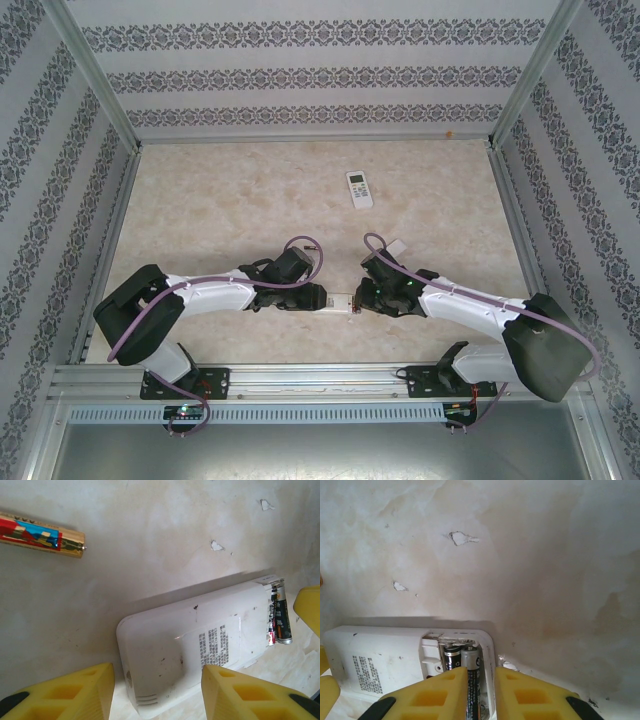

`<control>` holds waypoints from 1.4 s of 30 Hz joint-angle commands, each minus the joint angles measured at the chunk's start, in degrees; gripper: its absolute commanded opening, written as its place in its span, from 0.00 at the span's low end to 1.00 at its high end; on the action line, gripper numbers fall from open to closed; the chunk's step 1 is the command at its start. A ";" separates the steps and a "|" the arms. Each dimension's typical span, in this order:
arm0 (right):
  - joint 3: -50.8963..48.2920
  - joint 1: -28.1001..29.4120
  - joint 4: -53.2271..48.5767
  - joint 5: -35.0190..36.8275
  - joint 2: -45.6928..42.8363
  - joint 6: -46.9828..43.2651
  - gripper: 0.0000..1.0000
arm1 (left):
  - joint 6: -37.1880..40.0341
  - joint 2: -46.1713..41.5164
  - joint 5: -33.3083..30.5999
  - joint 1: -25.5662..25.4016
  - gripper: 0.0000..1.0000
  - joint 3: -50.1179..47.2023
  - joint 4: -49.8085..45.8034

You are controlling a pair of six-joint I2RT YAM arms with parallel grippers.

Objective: Load the batteries into the remote control

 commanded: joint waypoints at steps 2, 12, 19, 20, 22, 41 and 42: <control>0.46 1.10 -1.20 0.17 0.54 -0.32 0.24 | 0.66 0.98 0.42 -1.05 0.49 0.97 0.08; 2.00 2.62 -1.13 -0.43 3.59 -0.79 0.23 | 0.87 0.99 0.29 -1.06 0.49 1.11 -0.02; 2.92 3.50 -3.18 0.83 5.59 -1.36 0.16 | 1.01 0.92 0.25 -1.00 0.49 1.42 -0.23; 2.92 3.51 -3.31 1.02 5.07 -1.32 0.16 | 1.13 0.90 0.21 -1.08 0.49 1.41 -0.30; 3.14 3.55 -3.71 1.45 3.47 -1.39 0.15 | 1.22 0.88 0.28 -1.03 0.49 1.41 -0.39; 4.98 4.64 -0.52 6.91 4.51 -0.26 0.16 | 1.31 0.47 0.20 -1.03 0.49 0.81 0.01; 5.20 4.78 -0.57 7.05 4.84 -0.22 0.16 | 1.28 0.52 0.27 -1.01 0.49 0.83 0.04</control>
